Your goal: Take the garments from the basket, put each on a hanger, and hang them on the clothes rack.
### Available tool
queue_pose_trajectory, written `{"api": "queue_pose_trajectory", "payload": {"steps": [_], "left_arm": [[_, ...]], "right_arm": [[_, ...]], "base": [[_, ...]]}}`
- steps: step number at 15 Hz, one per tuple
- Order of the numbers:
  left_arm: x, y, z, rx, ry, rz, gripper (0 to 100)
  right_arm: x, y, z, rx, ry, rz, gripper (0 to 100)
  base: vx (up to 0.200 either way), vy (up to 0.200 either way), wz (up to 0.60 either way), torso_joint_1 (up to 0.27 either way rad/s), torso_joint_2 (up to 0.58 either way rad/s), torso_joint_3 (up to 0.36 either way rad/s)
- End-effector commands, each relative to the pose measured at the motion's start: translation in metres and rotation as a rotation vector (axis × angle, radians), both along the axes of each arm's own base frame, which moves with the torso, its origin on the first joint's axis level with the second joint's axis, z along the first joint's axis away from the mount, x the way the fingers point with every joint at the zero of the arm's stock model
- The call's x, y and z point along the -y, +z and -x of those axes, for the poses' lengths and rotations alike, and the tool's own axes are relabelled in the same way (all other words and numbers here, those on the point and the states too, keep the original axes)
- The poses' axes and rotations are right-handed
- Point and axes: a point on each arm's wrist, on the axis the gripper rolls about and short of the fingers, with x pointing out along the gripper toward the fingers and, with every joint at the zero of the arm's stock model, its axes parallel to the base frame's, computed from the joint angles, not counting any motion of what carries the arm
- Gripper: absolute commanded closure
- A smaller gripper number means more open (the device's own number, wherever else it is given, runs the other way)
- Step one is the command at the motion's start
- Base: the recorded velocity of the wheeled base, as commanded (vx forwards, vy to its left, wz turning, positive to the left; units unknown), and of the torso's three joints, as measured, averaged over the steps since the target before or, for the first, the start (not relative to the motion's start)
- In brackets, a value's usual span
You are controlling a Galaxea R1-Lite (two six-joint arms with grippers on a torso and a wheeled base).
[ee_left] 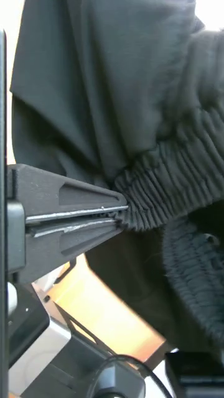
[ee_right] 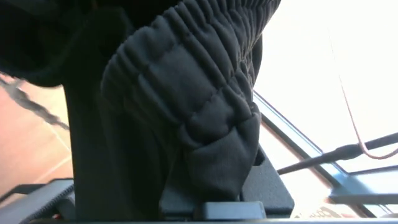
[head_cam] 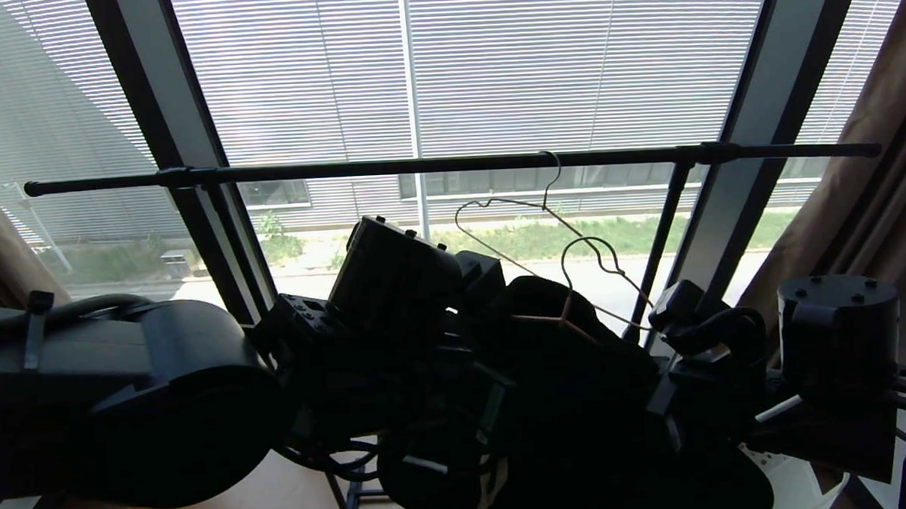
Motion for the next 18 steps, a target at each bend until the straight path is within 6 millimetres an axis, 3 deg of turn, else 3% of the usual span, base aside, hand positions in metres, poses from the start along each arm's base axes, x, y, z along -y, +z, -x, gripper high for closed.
{"api": "queue_pose_trajectory", "payload": {"steps": [1, 8, 18], "left_arm": [[-0.001, -0.006, 0.001, 0.008, -0.002, 0.007, 100], [-0.011, 0.003, 0.012, 0.054, -0.019, 0.043, 100], [-0.011, 0.009, 0.024, 0.085, -0.065, 0.045, 100]], "right_arm": [[0.000, -0.001, 0.001, -0.004, 0.016, -0.039, 100], [0.007, -0.002, 0.003, 0.014, 0.122, -0.151, 100], [0.010, 0.000, 0.011, 0.074, 0.188, -0.200, 100]], "base": [[0.000, 0.000, 0.00, 0.000, 0.00, 0.000], [0.000, 0.000, 0.00, 0.000, 0.00, 0.000], [0.000, 0.000, 0.00, 0.000, 0.00, 0.000]]}}
